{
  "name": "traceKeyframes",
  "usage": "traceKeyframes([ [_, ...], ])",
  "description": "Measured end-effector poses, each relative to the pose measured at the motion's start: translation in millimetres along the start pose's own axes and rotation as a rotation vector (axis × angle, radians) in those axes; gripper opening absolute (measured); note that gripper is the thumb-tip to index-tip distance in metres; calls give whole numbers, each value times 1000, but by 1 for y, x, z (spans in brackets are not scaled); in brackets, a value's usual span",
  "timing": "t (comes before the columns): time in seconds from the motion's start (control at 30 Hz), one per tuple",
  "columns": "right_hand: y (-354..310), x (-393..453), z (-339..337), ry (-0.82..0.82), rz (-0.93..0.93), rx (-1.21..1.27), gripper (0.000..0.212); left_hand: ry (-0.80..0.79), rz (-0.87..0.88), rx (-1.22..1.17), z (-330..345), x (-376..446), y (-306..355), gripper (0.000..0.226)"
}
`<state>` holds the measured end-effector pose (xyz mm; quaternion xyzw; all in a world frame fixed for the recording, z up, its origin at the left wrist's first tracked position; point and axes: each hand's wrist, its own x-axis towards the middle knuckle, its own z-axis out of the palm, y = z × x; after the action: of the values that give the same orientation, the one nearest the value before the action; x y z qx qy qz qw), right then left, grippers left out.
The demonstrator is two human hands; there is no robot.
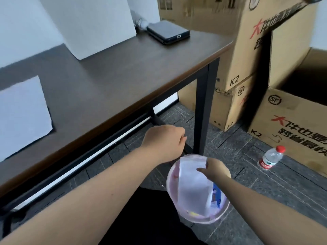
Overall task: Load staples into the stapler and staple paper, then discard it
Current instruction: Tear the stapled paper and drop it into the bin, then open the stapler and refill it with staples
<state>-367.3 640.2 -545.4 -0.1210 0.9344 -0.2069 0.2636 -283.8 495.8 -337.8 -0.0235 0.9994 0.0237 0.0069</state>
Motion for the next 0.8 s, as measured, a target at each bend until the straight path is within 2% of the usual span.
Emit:
traceKeyframes([
  [0.1,-31,-23,-34,59,-108,0,29,79,39,52,-33,-15,14,31],
  [0.23,-80,-71,-98,120,-353,-50,27,304,66,119,-86,-40,25,28],
  [0.37,-139,-135,-163,275,-634,-15,33,456,-59,101,-135,-65,17,27],
  [0.43,-174,-161,-183,329,-756,48,35,463,-174,110,-152,-78,4,25],
  [0.57,-249,-183,-191,285,-899,81,37,409,-417,143,-174,-106,-41,20],
  [0.8,-383,-169,-137,125,-991,33,28,316,-781,166,-179,-158,-155,23],
])
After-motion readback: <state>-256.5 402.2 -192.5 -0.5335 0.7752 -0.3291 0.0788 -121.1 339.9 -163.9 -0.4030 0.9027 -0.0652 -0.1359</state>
